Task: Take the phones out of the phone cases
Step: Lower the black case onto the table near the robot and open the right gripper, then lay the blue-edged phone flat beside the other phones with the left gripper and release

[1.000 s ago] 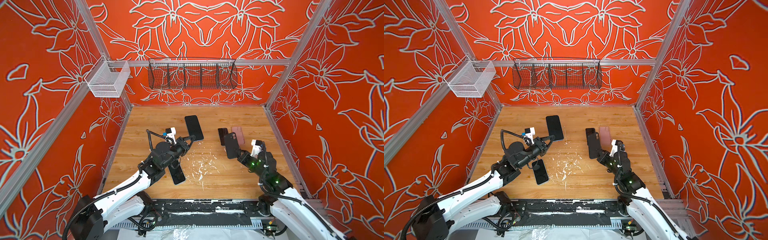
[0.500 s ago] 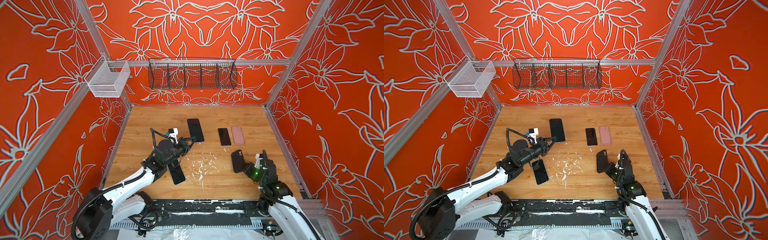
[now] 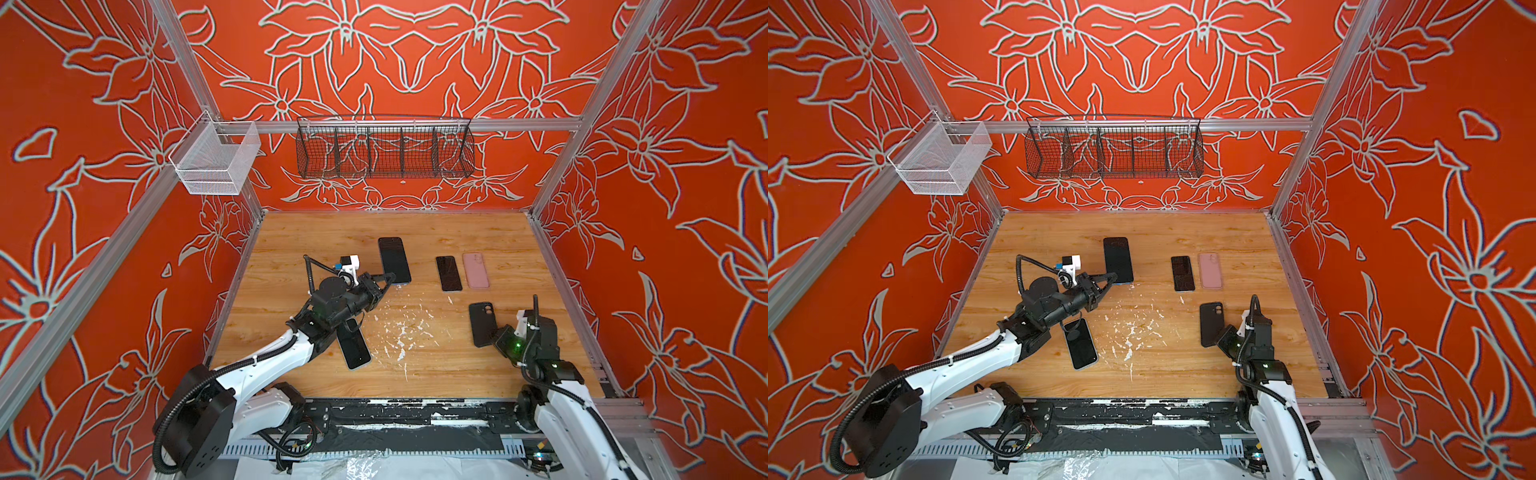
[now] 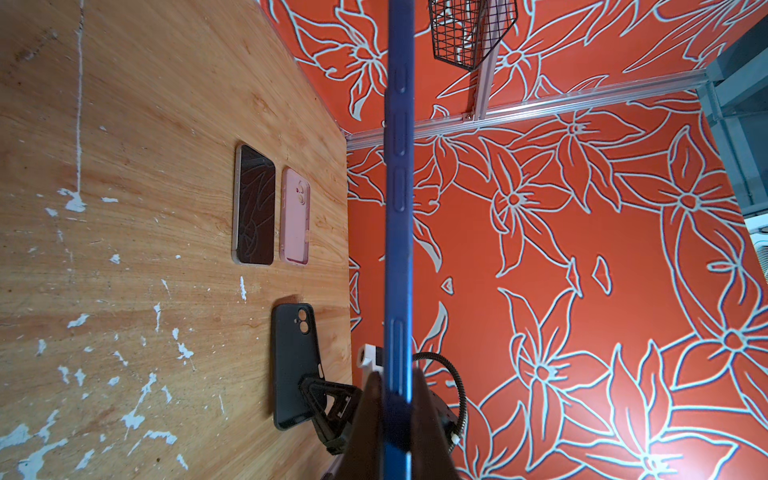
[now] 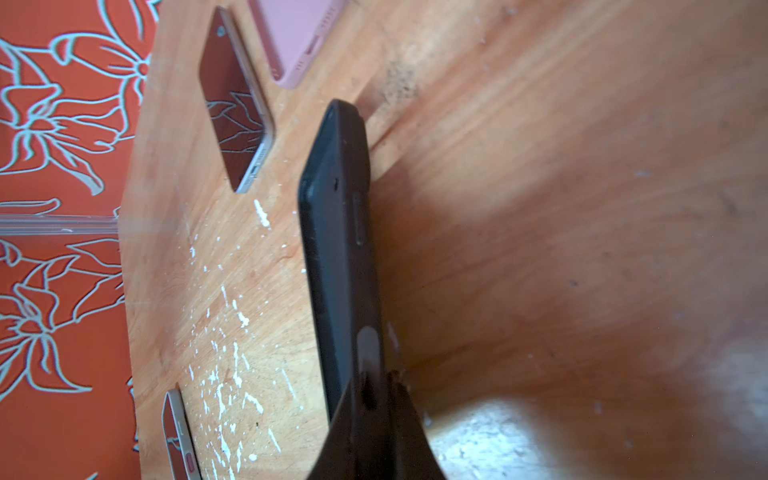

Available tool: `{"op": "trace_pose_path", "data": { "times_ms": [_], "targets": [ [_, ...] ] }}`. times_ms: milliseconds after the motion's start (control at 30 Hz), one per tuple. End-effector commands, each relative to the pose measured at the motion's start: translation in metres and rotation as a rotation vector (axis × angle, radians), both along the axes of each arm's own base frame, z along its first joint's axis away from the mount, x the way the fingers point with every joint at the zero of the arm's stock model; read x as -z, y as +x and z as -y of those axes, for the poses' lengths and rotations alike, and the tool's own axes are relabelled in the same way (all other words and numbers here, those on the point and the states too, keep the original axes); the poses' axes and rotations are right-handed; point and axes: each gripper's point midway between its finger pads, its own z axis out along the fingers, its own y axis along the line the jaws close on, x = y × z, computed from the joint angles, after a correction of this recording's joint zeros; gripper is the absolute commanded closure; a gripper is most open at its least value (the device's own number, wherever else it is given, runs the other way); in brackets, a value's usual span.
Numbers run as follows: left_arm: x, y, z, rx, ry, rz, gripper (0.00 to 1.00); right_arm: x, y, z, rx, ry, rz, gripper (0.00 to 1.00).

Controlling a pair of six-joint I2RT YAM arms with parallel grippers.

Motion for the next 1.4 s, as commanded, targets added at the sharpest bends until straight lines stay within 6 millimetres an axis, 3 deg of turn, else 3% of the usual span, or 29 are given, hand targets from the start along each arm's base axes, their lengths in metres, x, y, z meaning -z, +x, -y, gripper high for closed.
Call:
{"op": "trace_pose_path", "data": {
  "times_ms": [0, 267, 400, 600, 833, 1100, 1367],
  "targets": [
    [-0.019, 0.004, 0.001, 0.009, -0.042, 0.075, 1.0, -0.006, 0.008, 0.004, -0.03, -0.03, 0.025, 0.84],
    [-0.01, 0.011, 0.01, 0.03, -0.077, 0.052, 1.0, -0.007, 0.015, 0.015, -0.028, -0.062, 0.0, 0.74],
    [-0.003, 0.014, 0.01, 0.021, -0.066, 0.04, 1.0, -0.009, 0.019, 0.021, -0.017, -0.089, -0.009, 0.59],
    [0.007, 0.018, 0.01, 0.012, 0.001, 0.036, 1.0, -0.013, 0.02, 0.031, 0.02, -0.121, -0.033, 0.45],
    [0.015, 0.025, 0.021, 0.054, 0.056, 0.062, 1.0, -0.02, 0.019, 0.041, 0.03, -0.194, -0.051, 0.4],
    [0.054, 0.039, 0.032, 0.085, 0.163, 0.055, 1.0, -0.028, 0.022, 0.034, -0.019, -0.176, -0.032, 0.36],
    [0.092, 0.057, 0.053, 0.142, 0.185, 0.038, 1.0, -0.049, 0.025, 0.032, -0.069, -0.214, 0.032, 0.24]
  ]
}}
